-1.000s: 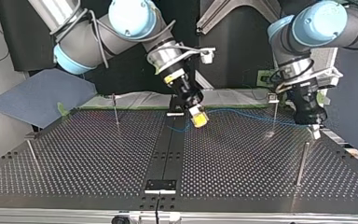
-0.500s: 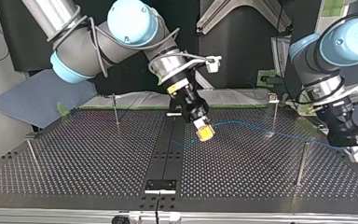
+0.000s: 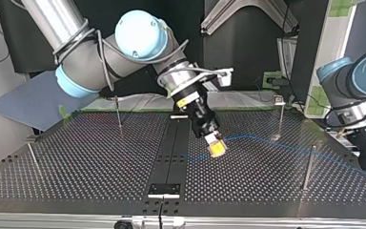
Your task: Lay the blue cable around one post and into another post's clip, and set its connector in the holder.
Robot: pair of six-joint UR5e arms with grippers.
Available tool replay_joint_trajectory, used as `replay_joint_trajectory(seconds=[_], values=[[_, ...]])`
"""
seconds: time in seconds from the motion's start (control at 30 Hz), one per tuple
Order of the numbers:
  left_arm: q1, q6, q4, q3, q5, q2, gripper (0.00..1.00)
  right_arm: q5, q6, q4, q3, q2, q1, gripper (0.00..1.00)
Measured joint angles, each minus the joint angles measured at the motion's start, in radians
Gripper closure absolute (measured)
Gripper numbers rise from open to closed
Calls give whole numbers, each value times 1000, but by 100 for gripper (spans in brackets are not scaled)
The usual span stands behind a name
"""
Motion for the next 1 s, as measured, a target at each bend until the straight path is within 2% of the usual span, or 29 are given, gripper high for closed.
replay_joint_trajectory(seconds=[0.23, 0.4, 0.77, 1.0], values=[[2, 8, 0, 56, 43, -44, 100, -3, 0, 8, -60, 25, 2, 100], [-1, 10, -2, 89, 72, -87, 100, -3, 0, 13, -81, 40, 2, 100], [-1, 18, -7, 96, 69, -119, 100, -4, 1, 12, -91, 74, -3, 100], [-6, 23, -16, 89, 71, -139, 100, 10, 3, 16, -91, 88, -7, 100]])
